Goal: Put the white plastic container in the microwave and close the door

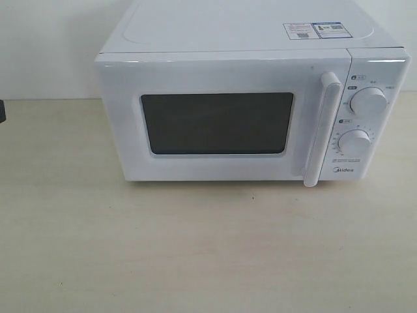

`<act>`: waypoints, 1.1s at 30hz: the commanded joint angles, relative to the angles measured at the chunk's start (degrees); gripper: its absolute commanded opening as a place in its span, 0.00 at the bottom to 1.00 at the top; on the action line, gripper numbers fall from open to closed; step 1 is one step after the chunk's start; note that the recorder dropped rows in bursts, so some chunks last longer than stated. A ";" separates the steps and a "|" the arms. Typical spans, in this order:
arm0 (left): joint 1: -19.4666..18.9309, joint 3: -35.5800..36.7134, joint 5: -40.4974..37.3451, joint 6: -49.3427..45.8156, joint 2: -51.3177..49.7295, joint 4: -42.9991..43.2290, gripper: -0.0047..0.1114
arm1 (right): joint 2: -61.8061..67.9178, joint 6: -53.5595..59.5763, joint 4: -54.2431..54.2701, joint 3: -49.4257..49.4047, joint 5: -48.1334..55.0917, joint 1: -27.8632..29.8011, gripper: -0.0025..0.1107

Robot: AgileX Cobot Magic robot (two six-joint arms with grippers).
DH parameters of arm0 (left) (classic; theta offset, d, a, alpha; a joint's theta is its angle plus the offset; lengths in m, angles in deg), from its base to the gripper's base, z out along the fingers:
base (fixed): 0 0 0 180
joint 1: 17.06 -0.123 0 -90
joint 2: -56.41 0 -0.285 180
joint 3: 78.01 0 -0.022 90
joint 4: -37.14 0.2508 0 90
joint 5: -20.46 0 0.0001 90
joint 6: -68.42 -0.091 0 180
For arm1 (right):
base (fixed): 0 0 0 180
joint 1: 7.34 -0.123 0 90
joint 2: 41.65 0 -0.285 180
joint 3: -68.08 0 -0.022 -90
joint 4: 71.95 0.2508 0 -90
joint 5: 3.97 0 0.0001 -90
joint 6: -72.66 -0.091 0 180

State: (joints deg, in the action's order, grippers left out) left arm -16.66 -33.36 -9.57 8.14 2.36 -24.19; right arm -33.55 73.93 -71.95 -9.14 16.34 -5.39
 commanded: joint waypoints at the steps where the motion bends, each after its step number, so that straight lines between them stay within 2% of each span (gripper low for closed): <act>1: 0.16 0.24 0.46 -0.14 0.13 -0.49 0.08 | -0.31 0.13 -0.32 0.00 -0.32 0.33 0.02; 14: 0.16 0.24 0.46 -0.14 0.13 -0.49 0.08 | -0.31 0.13 -0.32 0.00 -0.32 0.33 0.02; 18: 0.16 0.24 1.47 -0.80 3.45 -0.25 0.08 | -0.31 0.13 -0.32 0.00 -0.32 0.33 0.02; 26: 0.16 6.05 19.19 -0.69 23.76 -2.57 0.08 | -0.31 0.13 -0.32 0.00 -0.32 0.33 0.02; 33: 0.16 13.42 26.84 -0.57 33.79 -2.73 0.08 | -0.31 0.13 -0.32 0.00 -0.32 0.33 0.02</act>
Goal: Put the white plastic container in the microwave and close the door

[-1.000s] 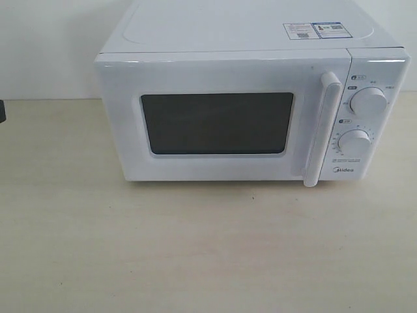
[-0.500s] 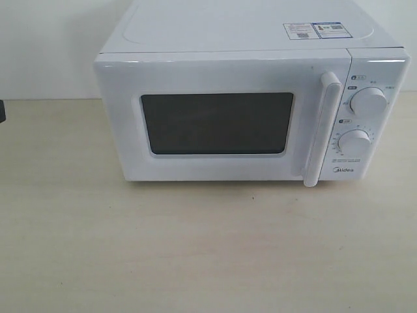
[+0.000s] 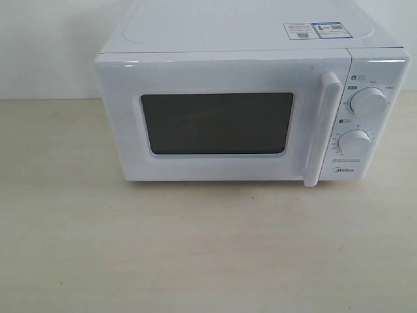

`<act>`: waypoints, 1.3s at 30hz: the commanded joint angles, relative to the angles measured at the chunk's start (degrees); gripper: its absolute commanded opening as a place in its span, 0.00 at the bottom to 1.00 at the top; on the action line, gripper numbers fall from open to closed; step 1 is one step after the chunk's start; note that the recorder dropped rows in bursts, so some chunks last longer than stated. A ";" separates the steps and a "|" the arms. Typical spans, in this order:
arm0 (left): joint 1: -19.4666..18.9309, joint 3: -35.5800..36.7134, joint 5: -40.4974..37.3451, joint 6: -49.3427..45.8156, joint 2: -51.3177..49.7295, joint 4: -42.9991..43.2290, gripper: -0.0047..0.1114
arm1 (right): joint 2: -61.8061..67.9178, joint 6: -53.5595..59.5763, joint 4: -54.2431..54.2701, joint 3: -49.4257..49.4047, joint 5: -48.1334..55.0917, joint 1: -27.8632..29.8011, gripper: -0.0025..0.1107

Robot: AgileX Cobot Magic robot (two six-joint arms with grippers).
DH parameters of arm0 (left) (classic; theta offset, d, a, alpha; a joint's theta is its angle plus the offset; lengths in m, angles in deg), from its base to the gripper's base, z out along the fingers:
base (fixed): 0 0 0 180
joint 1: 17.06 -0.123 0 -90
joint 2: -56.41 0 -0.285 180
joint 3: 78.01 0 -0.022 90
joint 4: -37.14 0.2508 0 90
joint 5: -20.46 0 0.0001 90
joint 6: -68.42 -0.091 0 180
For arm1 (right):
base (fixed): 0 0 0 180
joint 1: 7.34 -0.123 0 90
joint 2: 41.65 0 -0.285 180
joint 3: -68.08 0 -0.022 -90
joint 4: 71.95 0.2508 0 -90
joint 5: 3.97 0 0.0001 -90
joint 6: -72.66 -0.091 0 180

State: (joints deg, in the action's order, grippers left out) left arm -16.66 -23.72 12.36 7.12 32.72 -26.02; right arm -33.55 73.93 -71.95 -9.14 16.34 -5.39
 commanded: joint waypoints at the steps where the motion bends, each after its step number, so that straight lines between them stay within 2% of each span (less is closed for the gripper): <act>1: 0.16 4.62 5.90 0.45 3.67 -0.91 0.08 | -0.31 0.13 -0.32 0.00 -0.32 0.33 0.02; 4: 0.16 7.58 8.10 0.91 3.91 -1.22 0.08 | -0.31 0.13 -0.32 0.00 -0.32 0.33 0.02; 8: 0.16 13.41 9.81 8.47 6.22 -5.03 0.08 | -0.31 0.13 -0.32 0.00 -0.32 0.33 0.02; 11: 0.16 17.92 9.95 17.90 10.32 -6.91 0.08 | -0.31 0.13 -0.32 0.00 -0.32 0.33 0.02; 14: 0.16 21.32 8.87 34.01 15.49 -6.47 0.08 | -0.31 0.13 -0.32 0.00 -0.32 0.33 0.02; 17: 0.04 21.64 5.57 55.73 15.91 4.99 0.08 | -0.31 0.13 -0.32 0.00 -0.32 0.33 0.02; 19: -0.74 21.52 4.45 63.75 15.91 19.79 0.08 | -0.31 0.13 -0.32 0.00 -0.32 0.33 0.02; 21: -1.20 21.64 4.16 64.70 15.91 35.19 0.08 | -0.31 0.13 -0.32 0.00 -0.32 0.33 0.02; 23: -1.45 21.64 2.90 64.70 15.91 46.66 0.08 | -0.31 0.13 -0.32 0.00 -0.32 0.33 0.02; 26: -1.45 22.02 1.44 64.70 15.91 57.58 0.08 | -0.31 0.13 -0.32 0.00 -0.32 0.33 0.02; 29: -1.45 22.93 1.44 61.30 15.91 59.67 0.08 | -0.31 0.13 -0.32 0.00 -0.32 0.33 0.02; 34: -1.45 22.93 -6.73 57.91 15.91 59.78 0.08 | -0.31 0.13 -0.32 0.00 -0.32 0.33 0.02; 39: -1.45 22.93 -6.98 56.68 15.91 59.58 0.08 | -0.31 0.13 -0.32 0.00 -0.32 0.33 0.02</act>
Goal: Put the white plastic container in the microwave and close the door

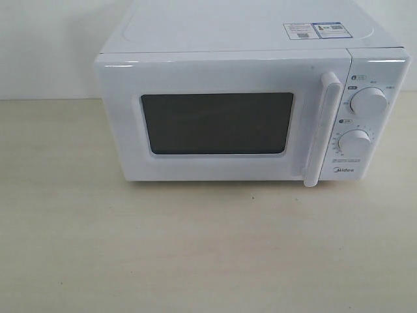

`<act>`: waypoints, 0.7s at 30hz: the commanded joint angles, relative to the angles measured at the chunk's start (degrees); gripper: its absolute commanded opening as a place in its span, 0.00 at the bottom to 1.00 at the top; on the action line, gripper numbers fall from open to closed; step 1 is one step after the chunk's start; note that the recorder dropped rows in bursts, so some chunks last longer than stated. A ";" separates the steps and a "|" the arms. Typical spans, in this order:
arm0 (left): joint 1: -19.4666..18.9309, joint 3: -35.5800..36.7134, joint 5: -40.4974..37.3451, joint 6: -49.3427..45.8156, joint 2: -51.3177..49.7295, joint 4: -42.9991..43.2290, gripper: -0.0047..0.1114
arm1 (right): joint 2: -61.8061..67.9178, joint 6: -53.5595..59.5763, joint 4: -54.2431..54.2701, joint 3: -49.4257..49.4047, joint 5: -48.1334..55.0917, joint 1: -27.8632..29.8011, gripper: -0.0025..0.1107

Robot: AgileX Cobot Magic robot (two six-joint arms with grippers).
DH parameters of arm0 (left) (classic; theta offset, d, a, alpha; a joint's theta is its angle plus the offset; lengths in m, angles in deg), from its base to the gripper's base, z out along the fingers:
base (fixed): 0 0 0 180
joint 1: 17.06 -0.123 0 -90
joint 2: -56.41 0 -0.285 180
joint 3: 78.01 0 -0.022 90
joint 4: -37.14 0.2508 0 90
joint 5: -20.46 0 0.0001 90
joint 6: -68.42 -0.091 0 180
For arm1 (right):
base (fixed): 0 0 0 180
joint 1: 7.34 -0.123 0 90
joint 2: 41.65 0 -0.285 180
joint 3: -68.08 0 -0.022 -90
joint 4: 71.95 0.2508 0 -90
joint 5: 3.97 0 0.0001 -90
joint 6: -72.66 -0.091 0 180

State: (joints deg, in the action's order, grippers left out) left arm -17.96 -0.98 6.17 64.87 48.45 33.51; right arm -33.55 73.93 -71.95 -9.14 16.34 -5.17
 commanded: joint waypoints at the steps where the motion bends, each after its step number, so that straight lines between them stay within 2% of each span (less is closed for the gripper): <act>1: -0.15 0.19 -0.79 -1.07 0.17 0.05 0.08 | -0.31 0.13 -0.32 0.00 -0.32 0.11 0.02; 21: -0.15 0.19 -2.25 -0.81 0.17 -0.36 0.08 | -0.31 0.16 -0.32 0.00 -1.80 0.11 0.02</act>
